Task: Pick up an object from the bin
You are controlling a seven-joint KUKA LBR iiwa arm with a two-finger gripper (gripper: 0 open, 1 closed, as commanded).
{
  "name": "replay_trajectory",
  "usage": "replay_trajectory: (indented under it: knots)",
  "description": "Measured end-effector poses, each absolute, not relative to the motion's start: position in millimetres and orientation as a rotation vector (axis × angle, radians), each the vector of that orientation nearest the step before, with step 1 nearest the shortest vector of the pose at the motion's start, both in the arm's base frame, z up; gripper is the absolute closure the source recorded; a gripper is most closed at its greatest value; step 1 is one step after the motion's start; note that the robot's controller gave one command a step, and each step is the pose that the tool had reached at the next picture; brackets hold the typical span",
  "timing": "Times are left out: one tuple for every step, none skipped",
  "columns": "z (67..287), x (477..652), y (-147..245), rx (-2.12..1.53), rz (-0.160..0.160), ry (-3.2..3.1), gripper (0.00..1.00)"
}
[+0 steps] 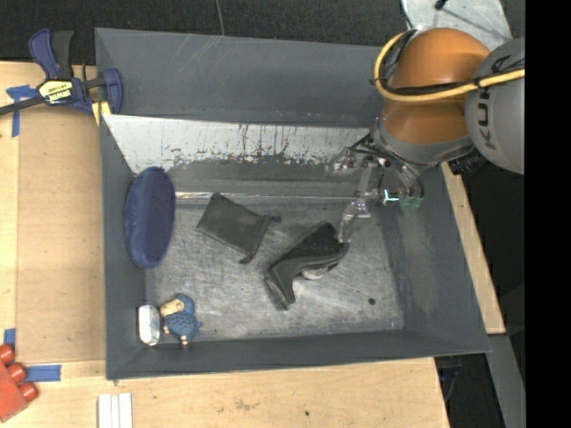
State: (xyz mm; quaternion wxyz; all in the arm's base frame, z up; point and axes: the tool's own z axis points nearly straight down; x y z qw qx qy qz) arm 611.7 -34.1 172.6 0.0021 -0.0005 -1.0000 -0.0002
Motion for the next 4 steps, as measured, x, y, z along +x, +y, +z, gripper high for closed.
replay_trajectory:
  knots:
    - [124.3,602.3,-13.9,0.319,0.004,-3.142,0.0]
    - [123.8,586.4,9.7,0.574,0.004,-3.092,0.0]
    - [120.4,554.9,112.4,0.969,0.003,-2.991,0.0]
    - [108.4,544.5,122.8,0.986,-0.001,-2.986,0.0]
